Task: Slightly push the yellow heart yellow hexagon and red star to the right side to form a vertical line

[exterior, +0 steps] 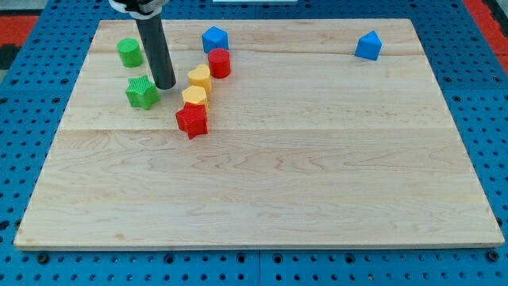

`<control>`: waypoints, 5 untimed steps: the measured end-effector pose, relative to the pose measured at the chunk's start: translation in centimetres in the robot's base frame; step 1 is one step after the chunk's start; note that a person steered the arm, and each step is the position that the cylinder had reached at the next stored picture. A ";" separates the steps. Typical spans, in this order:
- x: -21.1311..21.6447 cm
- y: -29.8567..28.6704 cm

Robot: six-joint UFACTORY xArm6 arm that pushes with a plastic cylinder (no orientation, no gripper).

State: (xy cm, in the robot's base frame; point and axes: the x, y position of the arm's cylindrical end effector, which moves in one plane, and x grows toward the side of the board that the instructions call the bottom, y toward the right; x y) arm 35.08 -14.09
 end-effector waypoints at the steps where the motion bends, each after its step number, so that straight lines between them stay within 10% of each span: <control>1: 0.0 1.0; 5: 0.8 1.9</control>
State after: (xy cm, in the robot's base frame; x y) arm 35.92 -12.18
